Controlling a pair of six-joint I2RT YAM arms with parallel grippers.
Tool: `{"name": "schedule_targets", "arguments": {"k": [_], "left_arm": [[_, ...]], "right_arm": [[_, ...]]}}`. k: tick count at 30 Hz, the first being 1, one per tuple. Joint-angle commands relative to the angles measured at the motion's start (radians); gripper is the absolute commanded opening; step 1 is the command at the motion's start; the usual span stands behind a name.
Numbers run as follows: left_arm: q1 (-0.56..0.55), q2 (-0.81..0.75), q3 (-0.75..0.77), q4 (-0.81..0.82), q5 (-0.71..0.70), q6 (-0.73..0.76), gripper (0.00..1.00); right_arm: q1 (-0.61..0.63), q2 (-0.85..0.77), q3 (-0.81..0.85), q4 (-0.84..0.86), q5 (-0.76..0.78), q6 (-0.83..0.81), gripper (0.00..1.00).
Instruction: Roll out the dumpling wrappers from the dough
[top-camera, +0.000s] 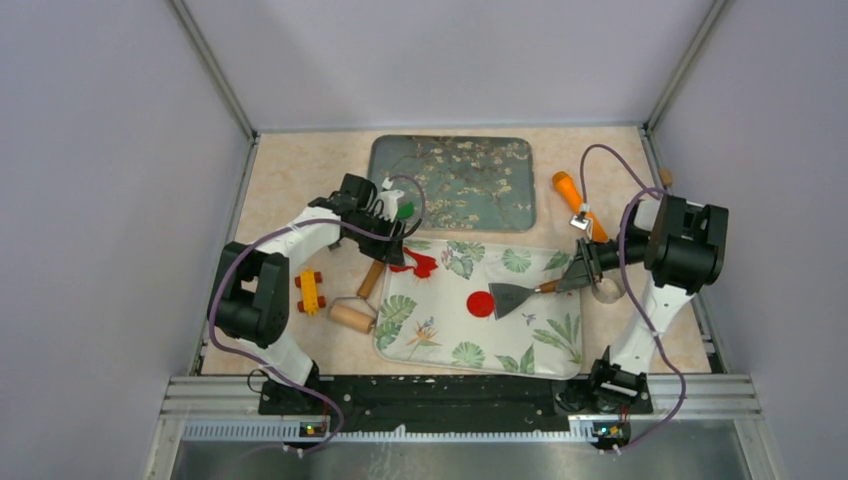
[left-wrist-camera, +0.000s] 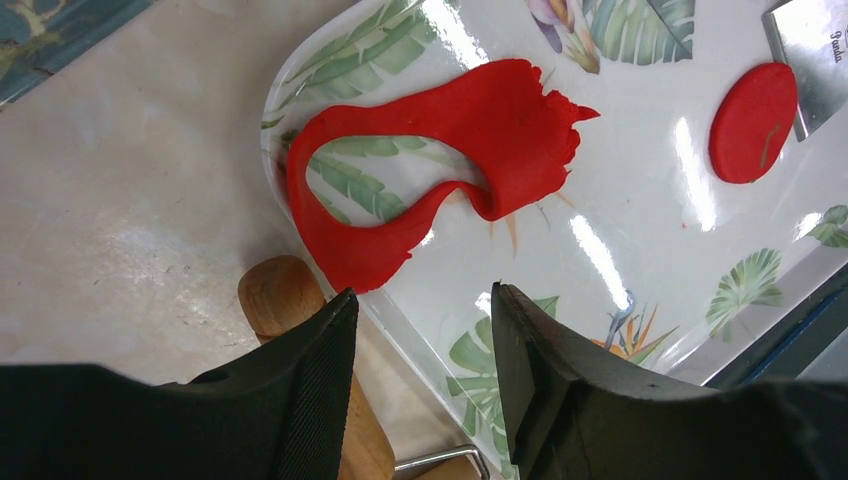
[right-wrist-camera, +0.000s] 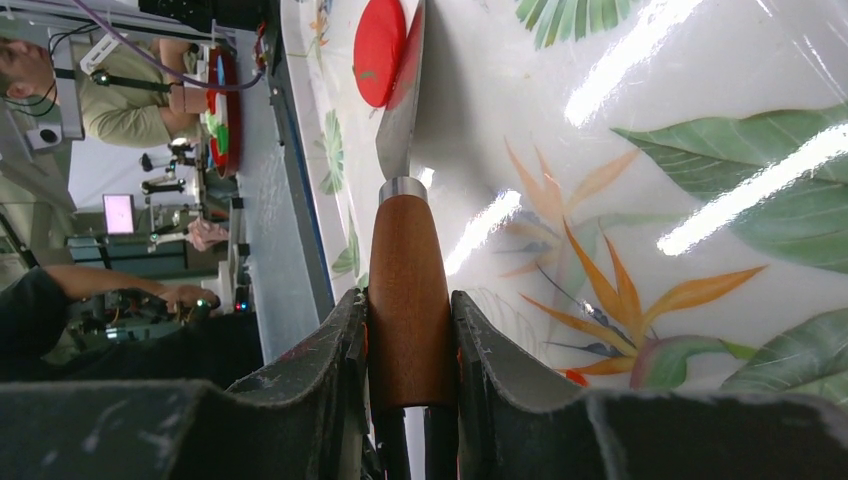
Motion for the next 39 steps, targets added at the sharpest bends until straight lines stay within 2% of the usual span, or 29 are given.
{"name": "schedule_targets", "arguments": {"k": [1, 10, 16, 21, 25, 30, 35, 39], "left_arm": [[0.008, -0.011, 0.019, 0.025, 0.021, 0.002, 0.55], [0.010, -0.005, 0.016, 0.025, 0.019, 0.012, 0.55], [0.015, -0.002, -0.026, 0.011, -0.054, 0.006, 0.51], [0.015, 0.004, -0.056, 0.035, -0.162, -0.050, 0.43], [0.015, 0.028, -0.052, 0.036, -0.222, -0.057, 0.43], [0.015, 0.055, -0.048, 0.051, -0.183, -0.069, 0.42], [0.015, 0.050, -0.062, 0.017, 0.020, -0.027, 0.45], [0.014, 0.053, -0.077, 0.008, -0.036, -0.047, 0.37]], "right_arm": [[0.041, -0.010, 0.007, 0.091, 0.033, -0.019, 0.00], [0.066, -0.014, 0.034, 0.087, 0.039, -0.030, 0.00], [0.083, -0.026, 0.035, 0.092, 0.027, -0.025, 0.00], [0.083, 0.007, 0.060, 0.068, 0.020, -0.034, 0.00], [0.083, 0.020, 0.087, 0.059, 0.019, -0.028, 0.00], [0.084, 0.032, 0.106, 0.035, 0.012, -0.028, 0.00], [0.096, 0.044, 0.106, 0.031, 0.009, -0.033, 0.00], [0.115, 0.045, 0.097, 0.050, 0.009, -0.020, 0.00]]}}
